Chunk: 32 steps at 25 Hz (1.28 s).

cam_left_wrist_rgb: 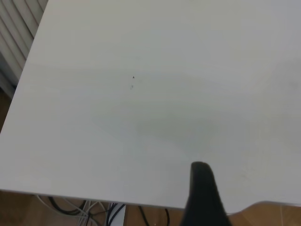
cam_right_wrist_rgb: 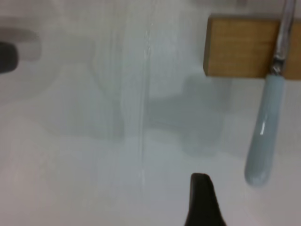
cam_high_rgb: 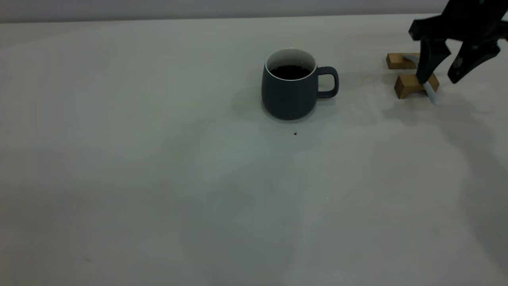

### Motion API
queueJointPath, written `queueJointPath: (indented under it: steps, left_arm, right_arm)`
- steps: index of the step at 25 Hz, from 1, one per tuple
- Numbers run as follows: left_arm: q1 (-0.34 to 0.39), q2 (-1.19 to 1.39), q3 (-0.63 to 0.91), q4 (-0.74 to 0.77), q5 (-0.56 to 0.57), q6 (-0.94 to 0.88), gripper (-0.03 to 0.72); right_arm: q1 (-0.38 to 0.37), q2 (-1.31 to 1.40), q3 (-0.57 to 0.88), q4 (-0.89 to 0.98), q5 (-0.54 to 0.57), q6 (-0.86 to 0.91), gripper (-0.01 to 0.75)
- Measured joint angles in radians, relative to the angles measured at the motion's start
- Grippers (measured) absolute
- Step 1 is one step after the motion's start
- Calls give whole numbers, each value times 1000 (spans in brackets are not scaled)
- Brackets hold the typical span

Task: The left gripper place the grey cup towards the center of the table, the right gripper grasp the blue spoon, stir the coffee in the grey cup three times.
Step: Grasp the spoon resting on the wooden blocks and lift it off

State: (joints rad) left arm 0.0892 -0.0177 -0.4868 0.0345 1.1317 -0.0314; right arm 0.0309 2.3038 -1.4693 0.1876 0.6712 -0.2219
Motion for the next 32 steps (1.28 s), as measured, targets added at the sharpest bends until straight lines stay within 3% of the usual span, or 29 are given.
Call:
queueJointPath:
  steps: [7, 32]
  left_arm:
    - [0, 0, 0, 0, 0, 0, 585]
    - [0, 0, 0, 0, 0, 0, 585]
  right_arm:
    - [0, 93, -66, -38, -9, 14, 557]
    - [0, 179, -87, -75, -95, 45, 557]
